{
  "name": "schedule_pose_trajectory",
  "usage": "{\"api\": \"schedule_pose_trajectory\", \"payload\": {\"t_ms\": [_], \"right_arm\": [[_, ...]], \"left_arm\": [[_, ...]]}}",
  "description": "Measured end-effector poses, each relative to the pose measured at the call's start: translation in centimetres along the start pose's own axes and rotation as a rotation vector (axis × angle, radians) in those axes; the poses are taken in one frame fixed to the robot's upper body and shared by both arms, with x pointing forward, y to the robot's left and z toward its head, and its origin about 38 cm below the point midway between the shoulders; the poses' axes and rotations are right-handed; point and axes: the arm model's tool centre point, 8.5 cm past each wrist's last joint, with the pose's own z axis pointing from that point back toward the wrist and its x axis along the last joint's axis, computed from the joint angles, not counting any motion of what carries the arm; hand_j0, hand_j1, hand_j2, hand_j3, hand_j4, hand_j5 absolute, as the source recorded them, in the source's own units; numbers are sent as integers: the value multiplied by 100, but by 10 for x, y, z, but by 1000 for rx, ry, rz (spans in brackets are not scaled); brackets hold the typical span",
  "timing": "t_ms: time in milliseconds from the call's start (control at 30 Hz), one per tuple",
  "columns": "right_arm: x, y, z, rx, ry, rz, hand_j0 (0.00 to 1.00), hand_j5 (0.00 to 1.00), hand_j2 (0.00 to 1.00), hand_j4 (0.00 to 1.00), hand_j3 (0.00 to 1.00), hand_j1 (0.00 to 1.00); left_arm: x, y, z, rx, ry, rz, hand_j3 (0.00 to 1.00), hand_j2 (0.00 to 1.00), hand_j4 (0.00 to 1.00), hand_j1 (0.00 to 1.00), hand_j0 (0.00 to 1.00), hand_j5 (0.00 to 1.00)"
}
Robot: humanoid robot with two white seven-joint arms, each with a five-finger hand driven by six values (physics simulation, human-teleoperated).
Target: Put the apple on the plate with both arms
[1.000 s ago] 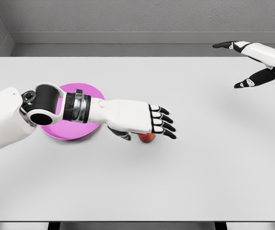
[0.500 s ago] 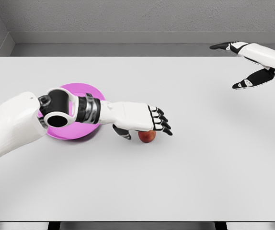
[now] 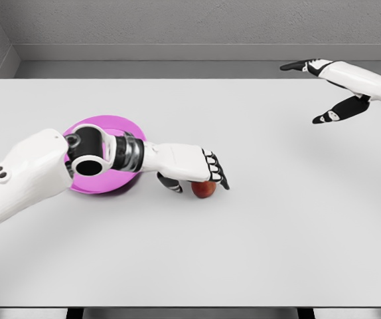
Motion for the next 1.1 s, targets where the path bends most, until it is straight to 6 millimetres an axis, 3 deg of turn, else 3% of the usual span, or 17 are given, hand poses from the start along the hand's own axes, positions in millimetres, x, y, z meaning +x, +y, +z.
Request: {"api": "schedule_pose_trajectory", "payload": {"t_ms": [767, 1100], "right_arm": [[0, -2, 1, 4, 3, 7, 100, 100, 100, 100, 100, 100], [0, 0, 2, 7, 5, 7, 100, 100, 100, 100, 100, 100]], "left_arm": [[2, 0, -12, -11, -9, -8, 82, 82, 82, 82, 82, 82], [4, -6, -14, -32, -17, -14, 70, 70, 70, 70, 70, 70]]}}
